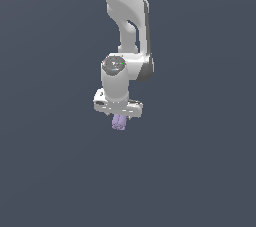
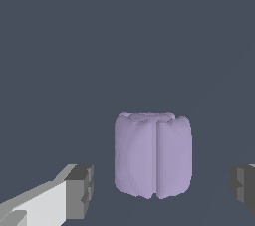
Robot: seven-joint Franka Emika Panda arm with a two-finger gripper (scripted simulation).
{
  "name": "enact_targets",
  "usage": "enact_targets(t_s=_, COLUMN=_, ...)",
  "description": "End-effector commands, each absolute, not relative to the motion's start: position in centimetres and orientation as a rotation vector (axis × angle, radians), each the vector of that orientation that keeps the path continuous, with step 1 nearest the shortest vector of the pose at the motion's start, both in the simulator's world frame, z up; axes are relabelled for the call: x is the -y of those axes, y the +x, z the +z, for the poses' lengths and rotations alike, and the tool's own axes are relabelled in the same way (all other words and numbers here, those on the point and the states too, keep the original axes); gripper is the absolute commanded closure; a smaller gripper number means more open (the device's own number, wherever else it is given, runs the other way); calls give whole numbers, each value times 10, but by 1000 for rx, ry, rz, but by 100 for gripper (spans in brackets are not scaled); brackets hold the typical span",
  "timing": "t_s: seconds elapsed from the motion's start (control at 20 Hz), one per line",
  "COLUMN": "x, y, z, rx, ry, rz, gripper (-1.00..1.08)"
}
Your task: Pick up the object and move it to a goal position.
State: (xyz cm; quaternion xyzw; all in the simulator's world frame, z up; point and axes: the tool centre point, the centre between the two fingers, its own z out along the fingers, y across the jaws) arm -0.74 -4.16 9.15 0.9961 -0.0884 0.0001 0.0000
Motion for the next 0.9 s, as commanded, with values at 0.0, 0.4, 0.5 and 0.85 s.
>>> enact_targets(t_s=0.0, x=41, y=-7, z=89, rx=277, ry=3129, rz=1, gripper=-92)
enact_targets(t_s=0.4, x=42, y=-9, z=54, rx=285, ry=3129, rz=0, gripper=-92)
enact_targets(t_s=0.5, x=42, y=-9, z=47, rx=286, ry=3128, rz=0, gripper=-92)
enact_targets(t_s=0.85, x=42, y=-8, z=40, rx=287, ry=3128, rz=0, gripper=108)
